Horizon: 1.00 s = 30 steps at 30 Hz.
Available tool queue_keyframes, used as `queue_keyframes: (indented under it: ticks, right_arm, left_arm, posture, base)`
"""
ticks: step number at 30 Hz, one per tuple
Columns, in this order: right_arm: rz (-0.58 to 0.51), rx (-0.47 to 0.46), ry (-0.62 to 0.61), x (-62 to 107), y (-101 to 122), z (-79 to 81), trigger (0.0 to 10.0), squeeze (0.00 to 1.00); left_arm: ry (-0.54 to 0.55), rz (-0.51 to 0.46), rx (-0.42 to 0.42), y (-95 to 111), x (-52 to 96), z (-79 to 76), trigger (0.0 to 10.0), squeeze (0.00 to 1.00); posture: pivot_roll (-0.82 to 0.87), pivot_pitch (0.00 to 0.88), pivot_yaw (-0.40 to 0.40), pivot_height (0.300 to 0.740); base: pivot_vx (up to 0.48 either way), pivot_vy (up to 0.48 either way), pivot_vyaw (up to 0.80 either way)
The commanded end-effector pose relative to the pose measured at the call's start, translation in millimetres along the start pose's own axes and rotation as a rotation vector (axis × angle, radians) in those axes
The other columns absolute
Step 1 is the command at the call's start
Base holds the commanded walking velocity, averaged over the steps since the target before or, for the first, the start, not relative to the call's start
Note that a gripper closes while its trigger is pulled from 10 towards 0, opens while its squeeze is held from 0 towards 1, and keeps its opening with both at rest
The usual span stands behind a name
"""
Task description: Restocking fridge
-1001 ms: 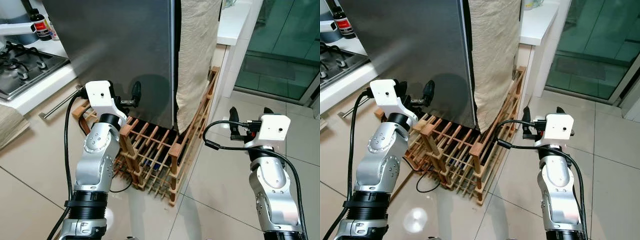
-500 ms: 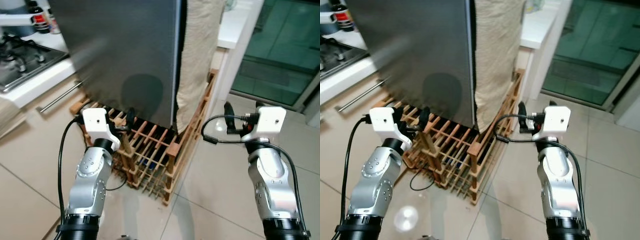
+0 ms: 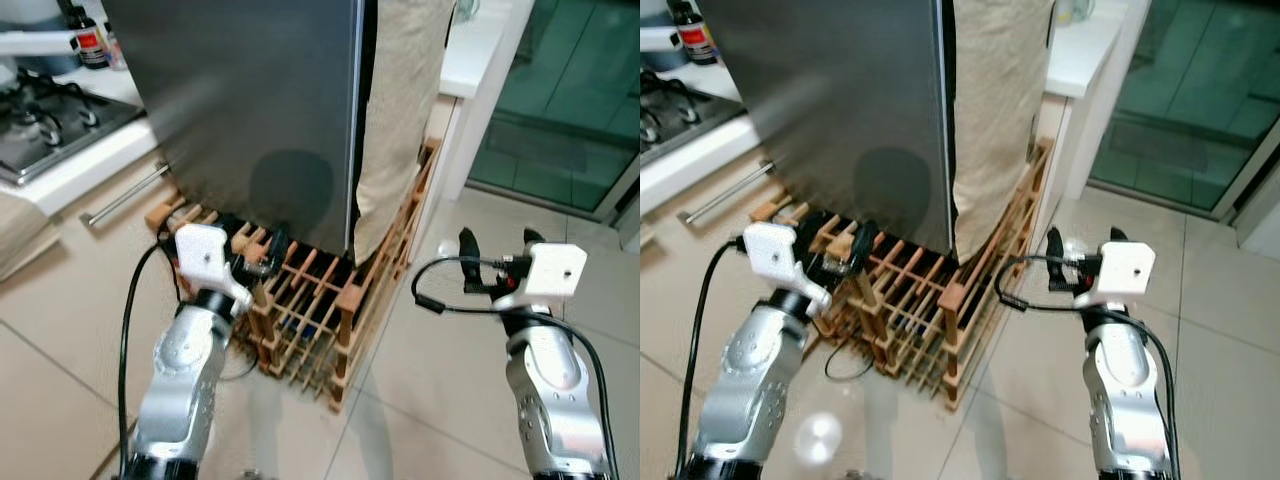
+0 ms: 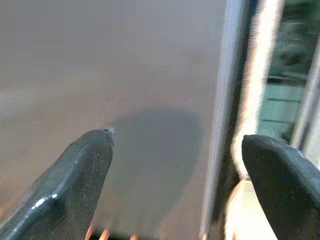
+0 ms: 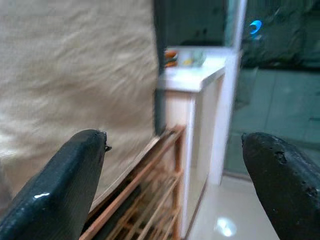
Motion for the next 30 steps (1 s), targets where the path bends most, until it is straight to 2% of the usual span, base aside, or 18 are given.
queue_keyframes:
  ticks: [1,4,9,14,16,18,20,24,26,30]
  right_arm:
    - [0.005,0.013,0.009,0.7,-0.4,0.4,10.0,0.00]
    - [0.001,0.018,0.013,-0.4,1.5,0.6,10.0,0.00]
    - [-0.004,0.022,0.009,-2.9,2.4,-0.2,10.0,0.00]
    - [-0.007,0.027,0.017,-6.8,3.8,3.3,10.0,0.00]
    - [-0.014,0.025,0.021,-8.5,6.0,4.8,10.0,0.00]
    - [-0.020,0.025,0.023,-9.6,7.9,5.6,10.0,0.00]
    - [-0.020,0.026,0.027,-10.6,7.8,5.8,10.0,0.00]
    - [-0.021,0.026,0.027,-11.3,8.4,6.3,10.0,0.00]
    - [-0.023,0.023,0.031,-13.4,8.5,9.4,10.0,0.00]
    - [-0.026,0.022,0.022,-13.4,9.0,9.3,10.0,0.00]
  left_arm:
    - [0.006,0.021,-0.006,-5.3,-2.3,-1.0,10.0,0.00]
    - [0.065,0.027,0.034,-2.5,-6.8,10.9,10.0,0.00]
    - [0.119,0.017,0.050,5.4,-18.4,16.5,10.0,0.00]
    - [0.185,-0.007,0.076,14.1,-27.7,23.9,10.0,0.00]
    - [0.213,0.011,0.113,14.3,-32.1,26.1,10.0,0.00]
    - [0.200,0.012,0.131,16.3,-36.9,20.6,10.0,0.00]
    - [0.167,0.011,0.136,17.8,-46.0,7.6,10.0,0.00]
    - [0.139,0.018,0.151,17.5,-52.1,-0.3,10.0,0.00]
    - [0.094,0.027,0.186,16.5,-63.1,-12.2,10.0,0.00]
    - [0.072,0.042,0.184,15.2,-71.9,-16.8,10.0,0.00]
  posture:
    - [-0.12,0.000,0.058,0.740]
    - [-0.12,0.000,0.057,0.740]
    - [-0.12,0.000,0.054,0.740]
    - [-0.12,0.000,0.051,0.740]
    - [-0.12,0.000,0.048,0.740]
    - [-0.12,0.000,0.045,0.740]
    - [-0.12,0.000,0.039,0.740]
    - [-0.12,0.000,0.035,0.740]
    - [-0.13,0.000,0.040,0.740]
    - [-0.16,0.000,0.066,0.740]
  base:
    - [0.000,0.000,-0.79]
    - [0.000,0.000,-0.79]
    - [0.000,0.000,-0.72]
    - [0.000,0.000,0.00]
    - [0.000,0.000,0.00]
    - [0.000,0.000,0.00]
    - [0.000,0.000,0.00]
    - [0.000,0.000,0.00]
    - [0.000,0.000,0.00]
    - [0.000,0.000,0.00]
Point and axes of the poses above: a point about 5 cm out from each wrist's last joint towards the gripper, its own x axis pointing back from the gripper into the wrist, its own y axis along the axis of the wrist's last joint, z = x × y, the point moved 5 cm from there along -x, pointing out of the wrist towards the gripper, and after that the axes turned 9 degrees about x, right-handed, at the moved point
